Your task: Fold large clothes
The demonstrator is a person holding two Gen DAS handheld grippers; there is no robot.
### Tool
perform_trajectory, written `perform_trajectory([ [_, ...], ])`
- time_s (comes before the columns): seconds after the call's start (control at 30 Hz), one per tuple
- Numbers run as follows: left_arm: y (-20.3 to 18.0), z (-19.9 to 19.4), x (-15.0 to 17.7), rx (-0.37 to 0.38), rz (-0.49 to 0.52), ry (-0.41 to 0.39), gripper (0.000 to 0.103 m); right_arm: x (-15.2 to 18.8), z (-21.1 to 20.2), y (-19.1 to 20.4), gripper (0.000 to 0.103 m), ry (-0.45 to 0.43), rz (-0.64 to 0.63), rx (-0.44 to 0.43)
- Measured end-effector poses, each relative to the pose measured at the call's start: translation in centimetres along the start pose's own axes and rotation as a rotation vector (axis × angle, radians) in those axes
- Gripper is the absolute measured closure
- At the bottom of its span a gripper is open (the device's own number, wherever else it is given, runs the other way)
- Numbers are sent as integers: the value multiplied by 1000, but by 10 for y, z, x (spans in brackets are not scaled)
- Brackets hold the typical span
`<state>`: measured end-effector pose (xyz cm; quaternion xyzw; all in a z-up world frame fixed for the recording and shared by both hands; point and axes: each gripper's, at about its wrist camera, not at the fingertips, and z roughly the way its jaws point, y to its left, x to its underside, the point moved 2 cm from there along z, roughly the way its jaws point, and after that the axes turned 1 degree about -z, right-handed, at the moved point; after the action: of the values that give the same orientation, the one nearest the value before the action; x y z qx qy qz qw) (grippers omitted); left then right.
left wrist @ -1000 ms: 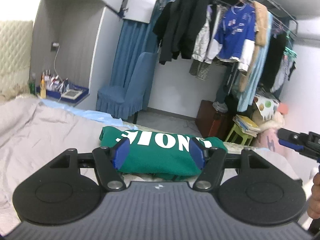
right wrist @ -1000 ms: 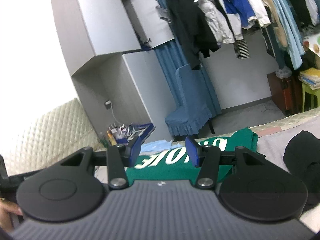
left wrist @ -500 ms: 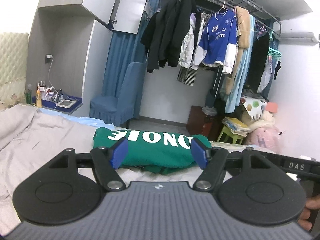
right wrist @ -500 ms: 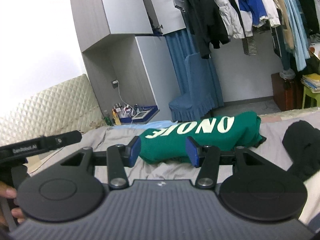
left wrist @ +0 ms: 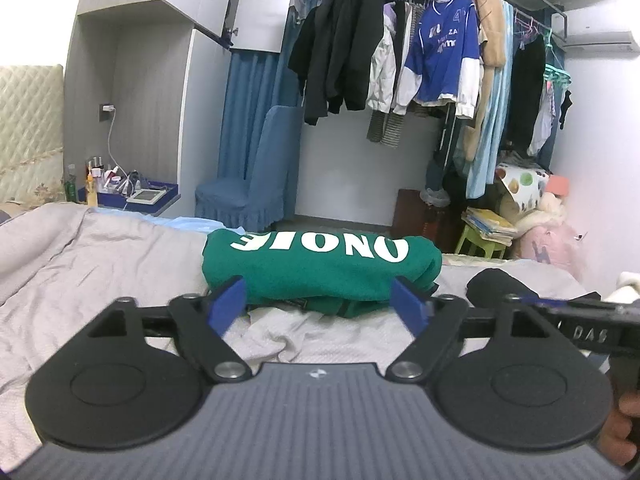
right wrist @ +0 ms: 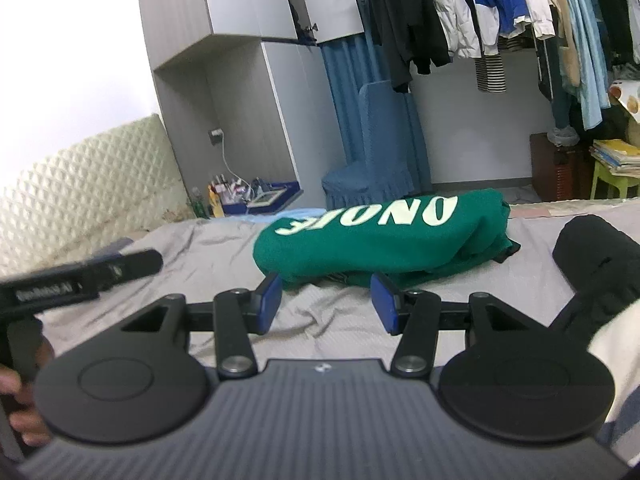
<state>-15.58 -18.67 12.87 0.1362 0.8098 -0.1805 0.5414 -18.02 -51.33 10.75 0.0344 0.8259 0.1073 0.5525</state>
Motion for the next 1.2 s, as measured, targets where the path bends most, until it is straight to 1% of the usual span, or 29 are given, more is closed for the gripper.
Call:
perform_trajectory([
  [0.07, 2, 3, 0, -4, 8, 1, 8, 2, 3, -1, 48, 8, -4, 13],
  [0.1, 3, 4, 0, -9, 12, 0, 7, 2, 4, -1, 48, 8, -11, 25],
  [0.13, 4, 4, 0, -17, 12, -3, 5, 2, 4, -1, 44, 6, -17, 37],
  [0.17, 4, 6, 0, -24, 12, -4, 4, 2, 5, -2, 33, 4, -19, 42],
  [0.2, 6, 7, -1, -29, 13, -3, 3, 2, 5, -3, 26, -1, -18, 45],
  [0.23, 7, 9, -1, -33, 15, 0, 2, 2, 6, -4, 14, -9, -17, 53],
  [0.27, 8, 10, -1, -36, 16, 2, 2, 1, 5, -4, 8, -19, -20, 64],
  [0.33, 8, 12, -1, -47, 23, 9, 1, -1, 6, -5, 0, -28, -28, 81],
  [0.47, 6, 14, 1, -62, 29, 9, 0, -4, 7, -5, 0, -40, -10, 86],
  [0.63, 5, 13, 2, -69, 21, 1, 0, -2, 11, -6, 0, -18, 0, 84],
  [0.8, 3, 15, 5, -78, 20, 10, 0, -2, 12, -2, 0, -12, -19, 89],
  [1.2, 3, 18, 8, -97, 22, 25, 0, 0, 11, -1, 0, -7, -19, 91],
])
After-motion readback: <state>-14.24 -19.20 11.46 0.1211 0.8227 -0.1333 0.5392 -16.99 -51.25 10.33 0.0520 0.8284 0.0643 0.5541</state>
